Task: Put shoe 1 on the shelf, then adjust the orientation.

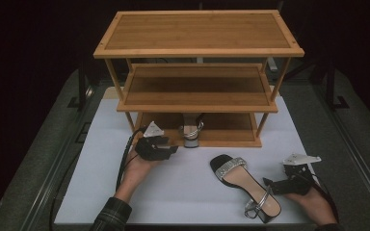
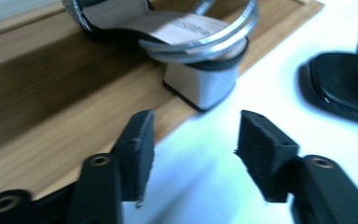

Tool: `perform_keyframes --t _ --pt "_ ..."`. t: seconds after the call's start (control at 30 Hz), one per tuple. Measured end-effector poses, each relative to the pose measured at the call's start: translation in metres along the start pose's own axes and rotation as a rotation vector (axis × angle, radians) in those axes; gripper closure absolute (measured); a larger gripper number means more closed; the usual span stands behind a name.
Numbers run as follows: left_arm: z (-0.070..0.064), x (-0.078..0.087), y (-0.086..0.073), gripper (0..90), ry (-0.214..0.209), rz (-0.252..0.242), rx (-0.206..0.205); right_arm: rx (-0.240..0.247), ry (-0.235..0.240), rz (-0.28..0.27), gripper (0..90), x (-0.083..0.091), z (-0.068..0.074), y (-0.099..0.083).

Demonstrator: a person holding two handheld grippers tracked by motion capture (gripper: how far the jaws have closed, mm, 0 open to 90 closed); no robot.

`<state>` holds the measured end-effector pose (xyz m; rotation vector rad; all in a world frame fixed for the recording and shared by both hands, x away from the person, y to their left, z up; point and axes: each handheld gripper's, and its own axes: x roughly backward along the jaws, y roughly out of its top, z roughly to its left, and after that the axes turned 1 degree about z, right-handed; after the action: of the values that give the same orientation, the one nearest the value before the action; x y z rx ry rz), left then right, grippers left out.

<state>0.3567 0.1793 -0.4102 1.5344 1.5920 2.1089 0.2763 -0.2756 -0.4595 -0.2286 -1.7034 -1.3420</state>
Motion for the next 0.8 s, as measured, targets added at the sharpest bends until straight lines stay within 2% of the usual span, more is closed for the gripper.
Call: perform_keyframes --t 0.13,0.4,0.5,0.67,0.77,0.8 --pt "-0.002 0.009 -0.005 34.6 -0.007 0.027 -0.018 0.002 -0.001 -0.001 0.0 0.000 0.000 0.000" --pt "-0.003 0.032 -0.026 18.6 0.023 0.076 -0.040 0.004 -0.003 0.000 0.0 0.000 0.000 0.000" --pt "-0.002 0.043 -0.037 16.2 0.050 0.086 -0.046 0.003 -0.003 0.001 0.0 0.000 0.000 0.000" --pt "0.001 0.052 -0.051 13.5 0.067 0.107 -0.040 -0.002 -0.005 0.006 0.0 0.000 0.001 0.001" --pt "0.005 0.062 -0.066 13.1 0.091 0.131 -0.042 -0.007 -0.011 0.044 6.7 0.003 0.002 0.005" --pt "0.005 0.062 -0.066 13.1 0.091 0.131 -0.042 -0.007 -0.011 0.044 6.7 0.003 0.002 0.005"
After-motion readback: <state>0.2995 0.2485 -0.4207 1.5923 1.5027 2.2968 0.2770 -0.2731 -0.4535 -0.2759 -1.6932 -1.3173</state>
